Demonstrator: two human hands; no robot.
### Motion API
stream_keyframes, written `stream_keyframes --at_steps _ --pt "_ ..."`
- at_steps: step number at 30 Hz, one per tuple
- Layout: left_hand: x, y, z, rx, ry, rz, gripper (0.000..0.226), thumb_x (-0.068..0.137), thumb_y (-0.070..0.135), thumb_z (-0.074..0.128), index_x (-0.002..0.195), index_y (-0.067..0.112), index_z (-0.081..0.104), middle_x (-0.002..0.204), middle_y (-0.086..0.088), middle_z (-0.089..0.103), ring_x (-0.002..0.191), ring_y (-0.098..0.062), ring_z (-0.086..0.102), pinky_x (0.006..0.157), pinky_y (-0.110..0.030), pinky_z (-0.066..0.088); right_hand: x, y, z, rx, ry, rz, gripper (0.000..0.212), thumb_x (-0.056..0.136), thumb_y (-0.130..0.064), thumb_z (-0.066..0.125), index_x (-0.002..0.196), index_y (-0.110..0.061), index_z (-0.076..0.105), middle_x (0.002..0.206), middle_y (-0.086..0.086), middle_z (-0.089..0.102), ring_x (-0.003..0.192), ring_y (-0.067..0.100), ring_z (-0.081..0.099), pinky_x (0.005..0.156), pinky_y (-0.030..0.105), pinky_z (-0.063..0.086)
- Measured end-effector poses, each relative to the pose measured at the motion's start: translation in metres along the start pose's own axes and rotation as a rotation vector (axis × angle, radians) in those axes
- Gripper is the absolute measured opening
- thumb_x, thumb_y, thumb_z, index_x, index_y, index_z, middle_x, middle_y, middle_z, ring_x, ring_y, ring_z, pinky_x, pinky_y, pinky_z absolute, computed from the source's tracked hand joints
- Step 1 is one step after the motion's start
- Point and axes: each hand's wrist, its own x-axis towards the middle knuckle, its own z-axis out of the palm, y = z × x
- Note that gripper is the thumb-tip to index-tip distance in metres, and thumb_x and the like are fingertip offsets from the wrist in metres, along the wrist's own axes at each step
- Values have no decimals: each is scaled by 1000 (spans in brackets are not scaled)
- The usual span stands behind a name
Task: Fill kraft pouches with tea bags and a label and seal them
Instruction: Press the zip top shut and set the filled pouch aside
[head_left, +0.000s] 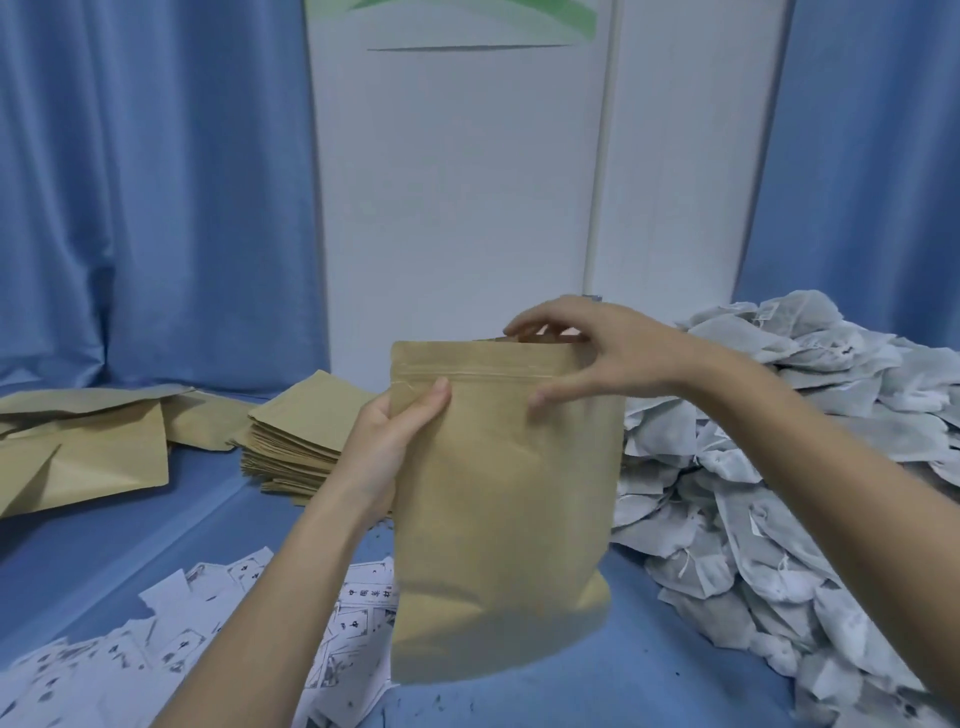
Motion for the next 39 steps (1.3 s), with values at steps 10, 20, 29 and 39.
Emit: stream_keyframes --at_steps 10,20,29,39 --pt "-3 3 12 132 197 208 22 73 35 74 71 14 72 69 1 67 60 -10 58 53 -19 47 27 -22 20 -198 76 -12 49 64 -54 76 54 -16 47 45 -4 32 48 9 31 51 29 23" --pt "-6 -5 21 114 202 342 12 91 20 60 85 11 65 65 7 66 60 -6 58 54 -17 45 26 -34 18 -136 46 -38 21 78 -40 71 74 -20 68 52 -12 54 55 1 47 48 13 32" --pt "-3 -13 27 354 344 540 20 91 25 63 72 24 57 43 13 49 48 -3 34 52 -22 31 23 -38 14 -203 1 -25 35 83 -39 66 72 -6 64 56 0 44 55 12 38 46 20 26" --pt "-1 -1 22 267 285 399 19 82 26 71 63 26 73 65 11 69 62 -6 59 62 -25 48 15 -26 11 -262 15 -9 29 80 -45 66 75 -17 64 59 -7 52 59 9 46 54 22 34"
